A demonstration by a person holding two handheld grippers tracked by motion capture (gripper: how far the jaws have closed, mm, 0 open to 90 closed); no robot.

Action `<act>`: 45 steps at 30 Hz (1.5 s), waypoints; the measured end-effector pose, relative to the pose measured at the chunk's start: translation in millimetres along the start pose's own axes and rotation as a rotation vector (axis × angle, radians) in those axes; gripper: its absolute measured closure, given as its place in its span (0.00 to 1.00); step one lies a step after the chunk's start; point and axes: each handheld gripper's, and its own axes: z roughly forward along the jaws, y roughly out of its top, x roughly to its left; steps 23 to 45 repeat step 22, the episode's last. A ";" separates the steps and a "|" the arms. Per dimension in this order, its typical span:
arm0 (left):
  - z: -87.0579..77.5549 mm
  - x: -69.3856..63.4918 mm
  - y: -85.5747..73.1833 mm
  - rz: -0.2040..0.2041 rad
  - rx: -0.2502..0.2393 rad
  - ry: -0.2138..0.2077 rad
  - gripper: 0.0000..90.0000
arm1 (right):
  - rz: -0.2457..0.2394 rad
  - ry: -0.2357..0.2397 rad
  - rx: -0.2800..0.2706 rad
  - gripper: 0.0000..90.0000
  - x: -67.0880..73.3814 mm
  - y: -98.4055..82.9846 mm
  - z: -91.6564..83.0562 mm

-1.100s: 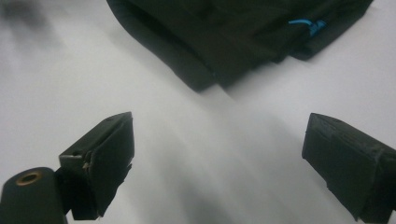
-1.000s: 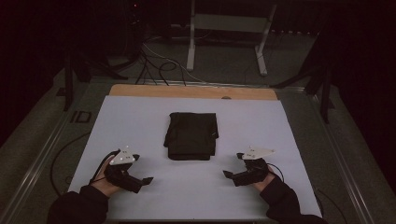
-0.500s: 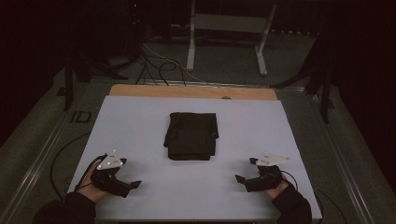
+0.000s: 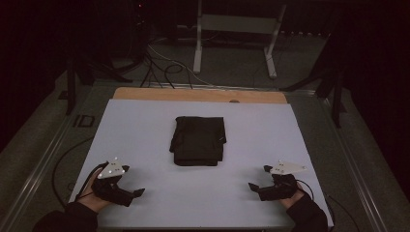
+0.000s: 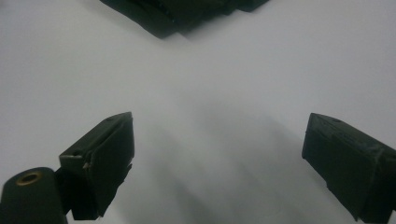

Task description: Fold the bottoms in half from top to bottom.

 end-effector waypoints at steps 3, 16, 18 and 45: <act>2.6 -2.9 0.8 -0.002 0.001 -0.009 0.00 | -0.005 0.000 -0.004 0.10 0.9 0.7 1.1; 8.4 -13.5 4.1 0.004 0.001 -0.021 0.00 | -0.015 0.018 0.001 0.10 4.3 2.4 1.9; 8.9 -14.2 4.4 0.006 0.001 -0.024 0.00 | -0.016 0.019 0.003 0.10 4.5 2.7 1.9; 9.6 -15.1 5.0 0.007 -0.002 -0.027 0.00 | -0.019 0.021 -0.002 0.10 4.5 3.0 1.6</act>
